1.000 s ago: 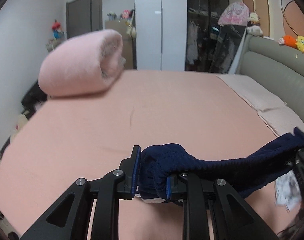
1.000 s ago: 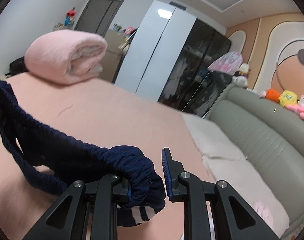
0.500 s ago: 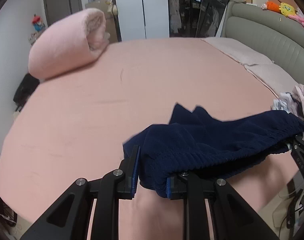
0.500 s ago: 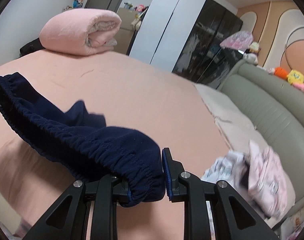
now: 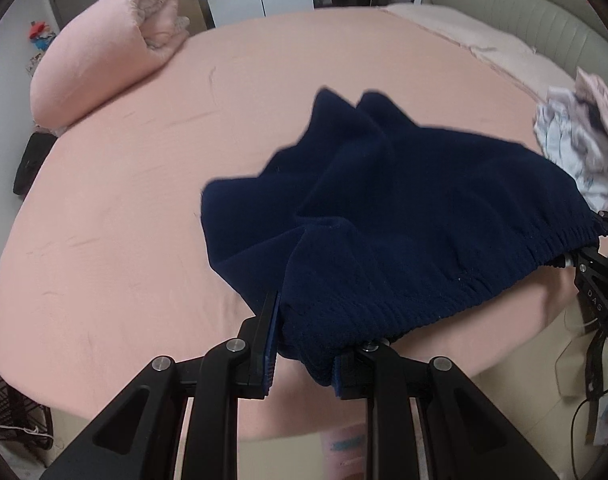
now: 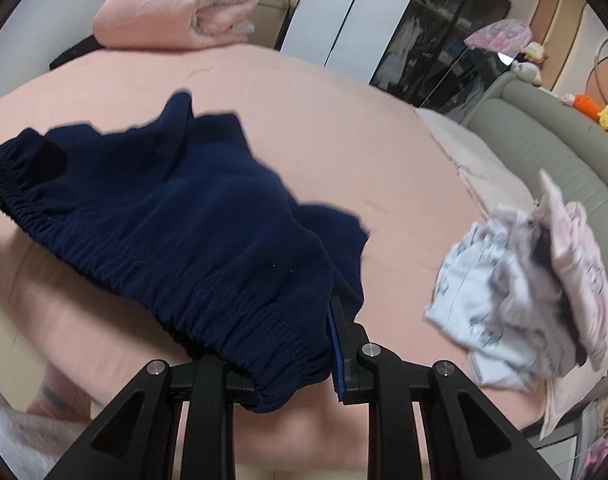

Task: Fold clothes
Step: 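Lift the navy pants with both grippers and lay them flat on the bed, then open both grippers to release the pants on the bed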

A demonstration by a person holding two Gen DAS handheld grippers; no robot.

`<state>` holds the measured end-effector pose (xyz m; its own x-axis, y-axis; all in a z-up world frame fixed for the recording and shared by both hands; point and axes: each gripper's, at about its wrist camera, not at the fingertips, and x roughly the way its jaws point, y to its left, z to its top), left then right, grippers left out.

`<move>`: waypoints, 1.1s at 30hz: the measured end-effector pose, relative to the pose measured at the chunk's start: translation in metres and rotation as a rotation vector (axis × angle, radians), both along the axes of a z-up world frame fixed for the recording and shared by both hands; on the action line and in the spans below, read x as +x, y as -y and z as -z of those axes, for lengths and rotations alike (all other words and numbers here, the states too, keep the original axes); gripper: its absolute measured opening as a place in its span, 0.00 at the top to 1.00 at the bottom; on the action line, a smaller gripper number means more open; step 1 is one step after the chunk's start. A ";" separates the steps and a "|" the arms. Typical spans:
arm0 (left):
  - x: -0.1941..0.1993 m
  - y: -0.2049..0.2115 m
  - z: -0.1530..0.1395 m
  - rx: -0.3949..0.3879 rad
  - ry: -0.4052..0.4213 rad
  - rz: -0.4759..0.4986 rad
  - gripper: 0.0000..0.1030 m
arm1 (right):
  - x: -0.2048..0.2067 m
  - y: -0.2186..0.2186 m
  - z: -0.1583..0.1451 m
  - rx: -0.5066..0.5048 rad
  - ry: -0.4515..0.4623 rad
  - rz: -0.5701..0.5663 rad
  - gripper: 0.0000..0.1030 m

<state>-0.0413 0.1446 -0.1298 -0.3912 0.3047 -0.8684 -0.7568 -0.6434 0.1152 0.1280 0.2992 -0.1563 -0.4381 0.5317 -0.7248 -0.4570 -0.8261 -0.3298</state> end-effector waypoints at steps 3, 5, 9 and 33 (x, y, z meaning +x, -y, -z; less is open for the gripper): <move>0.002 0.004 0.006 -0.001 0.011 -0.014 0.82 | 0.005 0.001 0.008 -0.020 0.009 0.004 0.79; 0.002 0.007 0.011 -0.009 0.022 -0.019 0.82 | 0.007 0.002 0.012 -0.028 0.009 0.012 0.79; 0.007 0.006 0.020 -0.051 0.031 -0.007 0.81 | 0.010 0.004 0.016 -0.038 0.005 0.014 0.79; 0.007 0.027 0.026 -0.120 0.071 -0.100 0.15 | 0.011 0.000 0.013 -0.072 0.058 0.024 0.39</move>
